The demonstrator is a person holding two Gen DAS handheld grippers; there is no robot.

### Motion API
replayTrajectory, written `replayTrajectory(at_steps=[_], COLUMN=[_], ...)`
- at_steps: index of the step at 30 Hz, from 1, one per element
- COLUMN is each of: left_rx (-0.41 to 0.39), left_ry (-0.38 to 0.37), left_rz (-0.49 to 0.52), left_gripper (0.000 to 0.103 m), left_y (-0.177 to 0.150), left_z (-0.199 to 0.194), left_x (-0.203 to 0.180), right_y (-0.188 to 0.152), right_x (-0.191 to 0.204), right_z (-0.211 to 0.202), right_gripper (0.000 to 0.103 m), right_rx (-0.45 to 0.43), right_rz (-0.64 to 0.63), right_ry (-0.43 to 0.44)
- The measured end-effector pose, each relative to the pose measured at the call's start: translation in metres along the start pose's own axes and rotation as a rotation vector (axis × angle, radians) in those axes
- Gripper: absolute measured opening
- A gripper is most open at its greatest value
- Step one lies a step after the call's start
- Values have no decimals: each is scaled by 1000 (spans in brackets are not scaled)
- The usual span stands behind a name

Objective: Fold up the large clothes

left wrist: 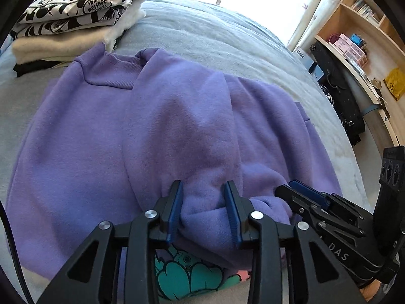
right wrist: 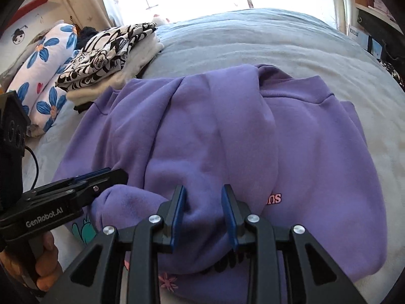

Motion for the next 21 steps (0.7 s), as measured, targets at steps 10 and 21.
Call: replayTrajectory(at_steps=[10,21], left_rx=[-148,-289], left_ry=[53,122], left_rz=[57,104], left_gripper=[56,69], left_y=[-6,-26], left_z=[-94,-214], left_x=[-23,-41], right_y=[-3,-11], right_x=[27,69], right_z=[-74,-206], right_gripper=[30,33], right_rx=[-42,-195], right_rz=[-32,-146], right_ry=[41,49])
Point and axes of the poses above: each gripper's, at about its wrist camera, not at the fingertips, and z roughly the way its jaws point, x to its left, y to its top, the point moved 1 cm from there along z, roughly the way its jaws point, and after that the axes turned 3 degrees about z, right-handed, at the moved point
